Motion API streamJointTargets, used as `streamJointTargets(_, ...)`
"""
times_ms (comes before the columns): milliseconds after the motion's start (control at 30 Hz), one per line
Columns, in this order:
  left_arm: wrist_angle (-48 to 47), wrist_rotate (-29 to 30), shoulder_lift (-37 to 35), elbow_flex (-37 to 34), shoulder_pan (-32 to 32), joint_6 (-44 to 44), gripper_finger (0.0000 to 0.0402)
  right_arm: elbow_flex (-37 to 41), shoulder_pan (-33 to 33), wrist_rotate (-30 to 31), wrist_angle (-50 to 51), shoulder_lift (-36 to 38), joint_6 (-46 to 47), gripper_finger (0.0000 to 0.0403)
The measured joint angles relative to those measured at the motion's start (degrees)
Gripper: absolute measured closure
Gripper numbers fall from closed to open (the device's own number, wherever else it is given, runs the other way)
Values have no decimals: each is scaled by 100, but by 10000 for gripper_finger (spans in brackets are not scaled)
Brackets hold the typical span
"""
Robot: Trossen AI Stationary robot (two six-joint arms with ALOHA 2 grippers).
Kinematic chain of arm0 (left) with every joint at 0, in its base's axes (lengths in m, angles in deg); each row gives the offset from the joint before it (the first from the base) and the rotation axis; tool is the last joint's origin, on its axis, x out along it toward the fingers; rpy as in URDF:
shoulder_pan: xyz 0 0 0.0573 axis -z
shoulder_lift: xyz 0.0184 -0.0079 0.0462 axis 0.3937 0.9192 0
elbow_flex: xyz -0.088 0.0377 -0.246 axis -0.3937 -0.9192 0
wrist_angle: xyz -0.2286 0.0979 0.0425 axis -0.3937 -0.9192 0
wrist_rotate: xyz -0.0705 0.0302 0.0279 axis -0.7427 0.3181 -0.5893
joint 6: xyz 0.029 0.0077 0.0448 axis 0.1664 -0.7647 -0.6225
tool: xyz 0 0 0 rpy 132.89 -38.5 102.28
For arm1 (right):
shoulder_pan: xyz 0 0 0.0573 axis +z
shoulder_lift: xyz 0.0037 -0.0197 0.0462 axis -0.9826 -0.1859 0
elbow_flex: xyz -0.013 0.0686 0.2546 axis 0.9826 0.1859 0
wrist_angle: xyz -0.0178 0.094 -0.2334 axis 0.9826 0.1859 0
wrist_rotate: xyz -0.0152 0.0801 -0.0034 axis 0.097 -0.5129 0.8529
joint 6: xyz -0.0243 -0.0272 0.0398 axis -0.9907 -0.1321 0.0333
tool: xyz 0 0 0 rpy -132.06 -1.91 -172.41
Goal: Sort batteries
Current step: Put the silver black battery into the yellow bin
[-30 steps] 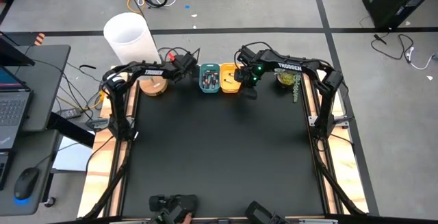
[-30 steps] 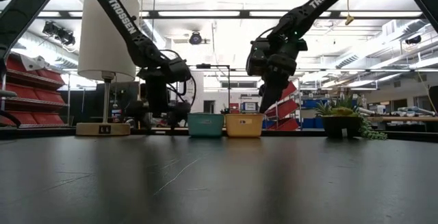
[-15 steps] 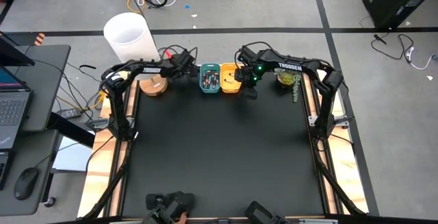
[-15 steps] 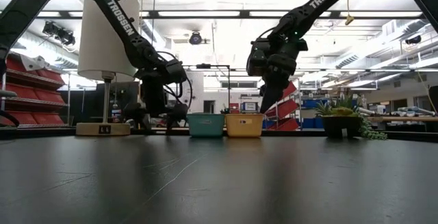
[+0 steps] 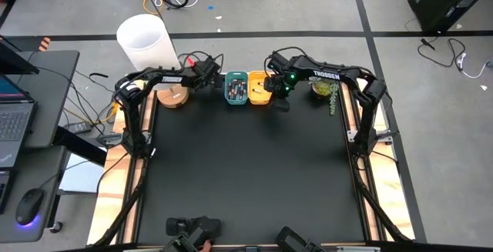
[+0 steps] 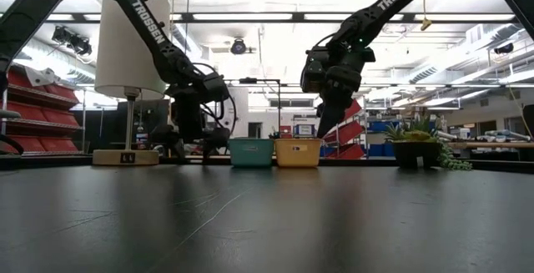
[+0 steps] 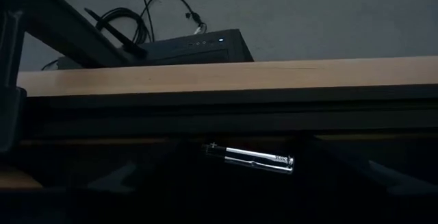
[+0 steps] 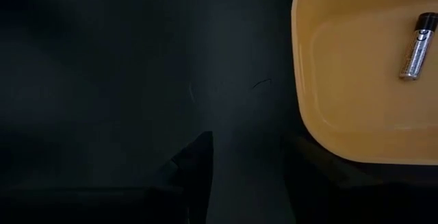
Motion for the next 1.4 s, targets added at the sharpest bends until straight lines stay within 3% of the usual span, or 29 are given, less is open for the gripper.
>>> streamJointTargets(333, 42, 18, 5, 0, 74, 7, 197, 0, 0, 0, -7, 0, 2, 250)
streamJointTargets(733, -229, -26, -209, 22, 540, -464, 188, 0, -86, 20, 159, 0, 59, 250)
streamJointTargets(1067, -868, -75, -1231, 20, 1208, -1136, 188, 162, -153, 79, 268, 0, 55, 250)
streamJointTargets(1267, -33, -348, -1553, 20, 1746, -2137, 188, 153, -153, 181, 237, 12, 102, 250)
streamJointTargets(1400, 908, -840, -1371, 50, 1893, -2654, 188, 151, -153, 809, 229, 148, 439, 250)
